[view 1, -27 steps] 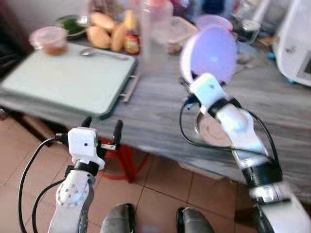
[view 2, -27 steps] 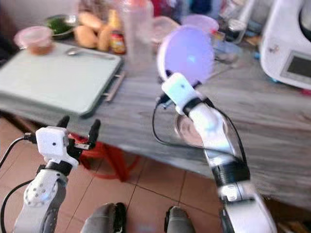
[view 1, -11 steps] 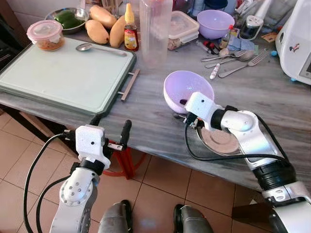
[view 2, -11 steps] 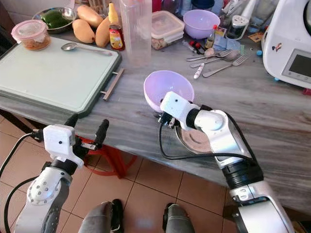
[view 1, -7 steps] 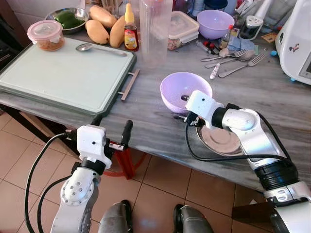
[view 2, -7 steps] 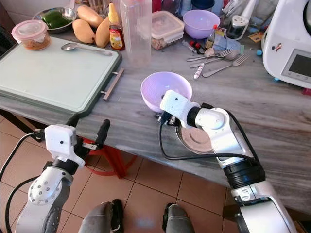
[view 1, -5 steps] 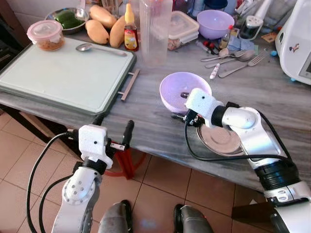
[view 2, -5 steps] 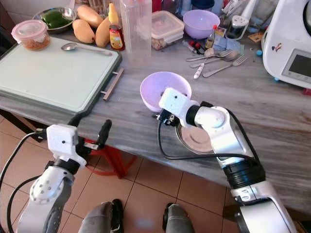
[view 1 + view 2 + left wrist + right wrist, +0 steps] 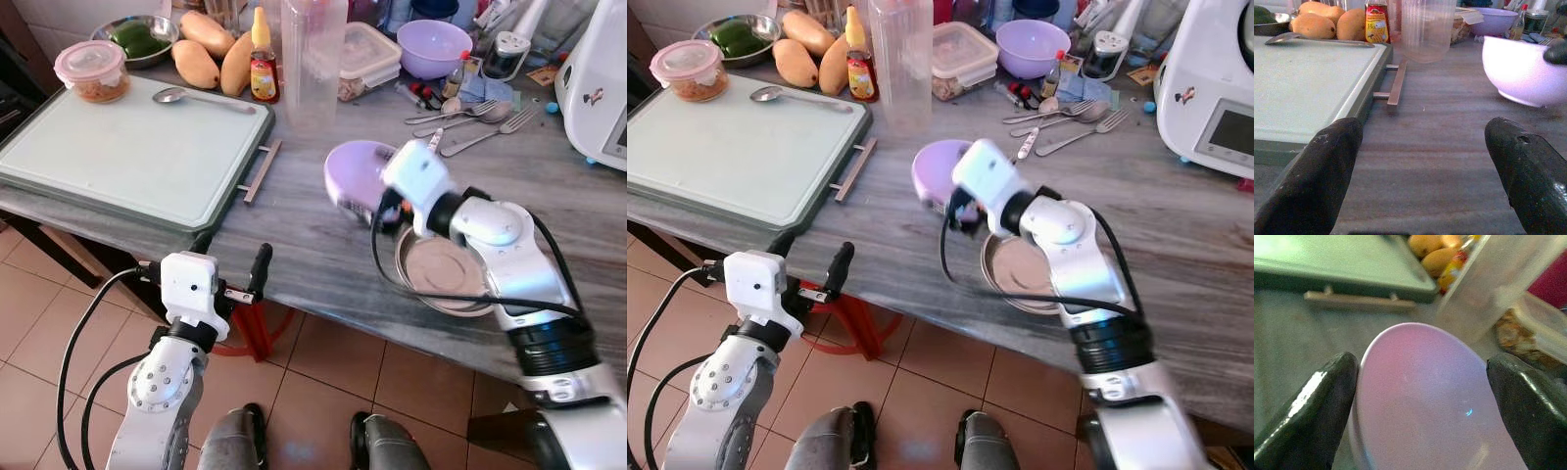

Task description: Setting the table

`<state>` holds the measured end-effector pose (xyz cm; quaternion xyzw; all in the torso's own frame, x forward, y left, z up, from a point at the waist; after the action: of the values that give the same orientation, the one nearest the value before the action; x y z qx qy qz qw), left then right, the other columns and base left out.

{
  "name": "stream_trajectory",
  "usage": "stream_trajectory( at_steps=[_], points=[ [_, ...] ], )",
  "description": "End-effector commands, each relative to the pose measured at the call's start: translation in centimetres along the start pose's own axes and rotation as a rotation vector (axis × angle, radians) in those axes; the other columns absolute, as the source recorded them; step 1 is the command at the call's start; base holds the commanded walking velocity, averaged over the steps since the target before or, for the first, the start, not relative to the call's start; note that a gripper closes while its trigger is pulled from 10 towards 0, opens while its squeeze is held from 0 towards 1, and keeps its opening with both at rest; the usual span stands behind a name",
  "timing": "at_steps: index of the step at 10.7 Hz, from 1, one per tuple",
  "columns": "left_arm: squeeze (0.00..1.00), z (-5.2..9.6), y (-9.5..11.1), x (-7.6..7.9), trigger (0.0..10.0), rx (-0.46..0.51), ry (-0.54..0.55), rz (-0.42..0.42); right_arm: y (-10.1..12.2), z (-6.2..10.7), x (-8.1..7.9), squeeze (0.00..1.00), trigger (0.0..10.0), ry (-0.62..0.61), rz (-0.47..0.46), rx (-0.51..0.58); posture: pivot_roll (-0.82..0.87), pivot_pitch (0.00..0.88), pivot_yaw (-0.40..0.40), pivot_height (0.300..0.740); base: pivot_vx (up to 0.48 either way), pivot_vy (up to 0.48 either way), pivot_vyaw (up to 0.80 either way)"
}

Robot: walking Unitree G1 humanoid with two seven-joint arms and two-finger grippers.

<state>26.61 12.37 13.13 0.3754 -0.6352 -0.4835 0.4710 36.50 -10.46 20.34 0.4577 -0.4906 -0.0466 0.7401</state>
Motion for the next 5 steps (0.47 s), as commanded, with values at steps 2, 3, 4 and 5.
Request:
stream_trajectory(
  at_steps=[2, 3, 4, 5],
  points=[
    [0.00, -0.1, -0.4, -0.1, 10.0, -0.013, -0.006, 0.006, 1.6, 0.6, 2.0, 1.00, 10.0, -0.185, -0.006, 0.059, -0.02, 0.155, -0.013, 0.740, 0.000, 0.000, 0.00],
    [0.00, -0.2, -0.3, 0.0, 10.0, -0.009, -0.010, 0.008, 2.0, 1.1, 2.5, 1.00, 10.0, -0.283, -0.018, 0.071, -0.02, 0.153, -0.013, 0.740, 0.000, 0.000, 0.00],
    [0.00, -0.2, -0.3, 0.0, 10.0, -0.009, -0.013, 0.009, 1.9, 1.4, 2.4, 1.00, 10.0, -0.325, -0.047, 0.065, -0.02, 0.153, -0.013, 0.740, 0.000, 0.000, 0.00],
    [0.00, -0.3, -0.4, 0.1, 10.0, -0.010, -0.015, 0.010, 1.7, 1.6, 1.2, 1.00, 10.0, -0.310, -0.067, 0.057, -0.02, 0.151, -0.013, 0.740, 0.000, 0.000, 0.00]
  ],
)
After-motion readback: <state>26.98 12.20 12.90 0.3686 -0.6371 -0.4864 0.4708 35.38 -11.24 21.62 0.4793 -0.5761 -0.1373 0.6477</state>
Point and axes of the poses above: a point about 5 cm out from each wrist's last joint towards the gripper, its own z axis pointing back from the gripper into the wrist, its own y axis along the axis of the wrist's last joint, x = y × z, the point moved 4 cm from there along -z, pointing out of the wrist towards the gripper, and after that the axes turned 14 degrees about z, right-handed, at the moved point
